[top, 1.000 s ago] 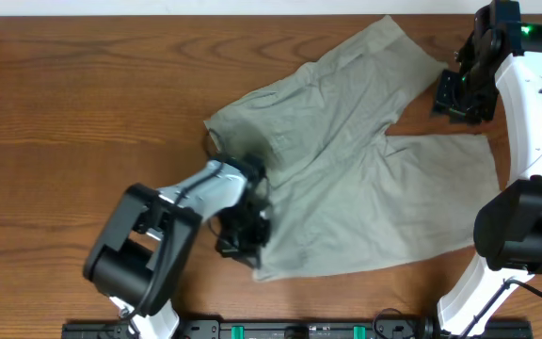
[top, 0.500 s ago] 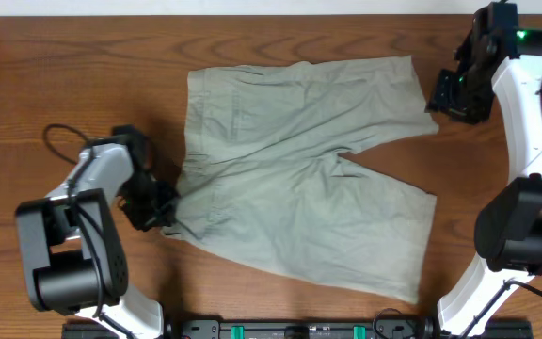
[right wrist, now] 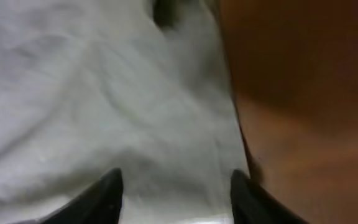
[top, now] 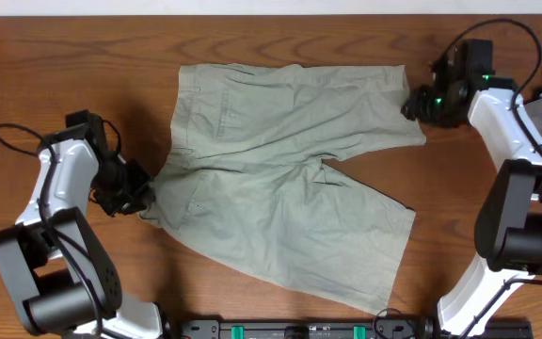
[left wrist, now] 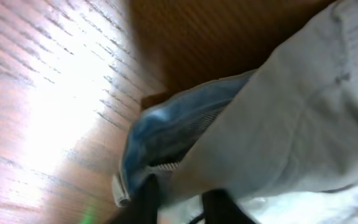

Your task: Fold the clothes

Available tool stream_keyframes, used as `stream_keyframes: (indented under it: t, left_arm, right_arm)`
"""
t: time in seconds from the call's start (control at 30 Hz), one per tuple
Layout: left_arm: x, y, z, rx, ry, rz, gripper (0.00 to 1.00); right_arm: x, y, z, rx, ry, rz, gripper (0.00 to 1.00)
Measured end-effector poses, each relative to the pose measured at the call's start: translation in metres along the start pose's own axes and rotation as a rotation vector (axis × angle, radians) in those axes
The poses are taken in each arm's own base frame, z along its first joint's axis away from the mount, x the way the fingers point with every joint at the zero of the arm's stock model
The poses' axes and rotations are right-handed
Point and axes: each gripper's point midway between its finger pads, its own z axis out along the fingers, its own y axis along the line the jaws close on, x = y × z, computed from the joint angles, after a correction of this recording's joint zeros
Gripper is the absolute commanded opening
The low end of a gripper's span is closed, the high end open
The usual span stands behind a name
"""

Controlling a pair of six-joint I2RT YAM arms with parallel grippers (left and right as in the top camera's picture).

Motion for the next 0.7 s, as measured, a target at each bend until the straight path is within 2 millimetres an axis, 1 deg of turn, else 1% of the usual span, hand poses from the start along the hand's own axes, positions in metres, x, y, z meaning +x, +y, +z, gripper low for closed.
stream_keyframes:
  t: [0.03,0.07,0.1,0.13,0.17,0.23,0.27,0.33,0.43,0.5,0.57,0.63,0.7]
  left_arm:
    - [0.0,-0.001,-0.002,0.003,-0.004,0.006,0.33]
    - [0.0,-0.001,-0.003,0.005,-0.009,0.013,0.34]
    - [0.001,-0.001,-0.005,0.007,-0.012,0.026,0.36]
    - [0.002,-0.002,-0.007,0.01,-0.015,0.032,0.37]
    - [0.003,-0.002,-0.009,0.012,-0.02,0.04,0.38]
    - [0.003,-0.003,-0.016,0.021,-0.041,0.058,0.42]
    - [0.003,-0.004,-0.02,0.027,-0.056,0.065,0.43]
    - [0.004,-0.006,-0.029,0.039,-0.088,0.078,0.45]
    - [0.005,-0.01,-0.045,0.062,-0.145,0.093,0.48]
    - [0.007,-0.012,-0.057,0.078,-0.187,0.104,0.51]
    - [0.008,-0.014,-0.068,0.094,-0.226,0.114,0.52]
    - [0.01,-0.015,-0.077,0.107,-0.259,0.124,0.55]
    - [0.013,-0.016,-0.085,0.118,-0.289,0.133,0.56]
  right_arm:
    - [-0.009,0.004,0.002,-0.024,-0.043,-0.016,0.32]
    - [-0.017,0.006,0.004,-0.04,-0.085,-0.02,0.31]
    - [-0.025,0.009,0.005,-0.059,-0.124,-0.022,0.34]
    - [-0.029,0.01,0.006,-0.068,-0.148,-0.014,0.44]
    - [-0.032,0.011,0.007,-0.079,-0.167,-0.001,0.49]
    - [-0.036,0.013,0.01,-0.099,-0.187,0.037,0.51]
    - [-0.039,0.015,0.013,-0.115,-0.197,0.056,0.54]
    - [-0.043,0.019,0.019,-0.156,-0.209,0.083,0.58]
    - [-0.045,0.026,0.039,-0.233,-0.209,0.138,0.57]
    - [-0.043,0.027,0.055,-0.262,-0.195,0.186,0.57]
    - [-0.04,0.028,0.07,-0.287,-0.185,0.235,0.57]
    - [-0.038,0.03,0.078,-0.304,-0.177,0.273,0.54]
    - [-0.043,0.033,0.077,-0.317,-0.192,0.299,0.36]
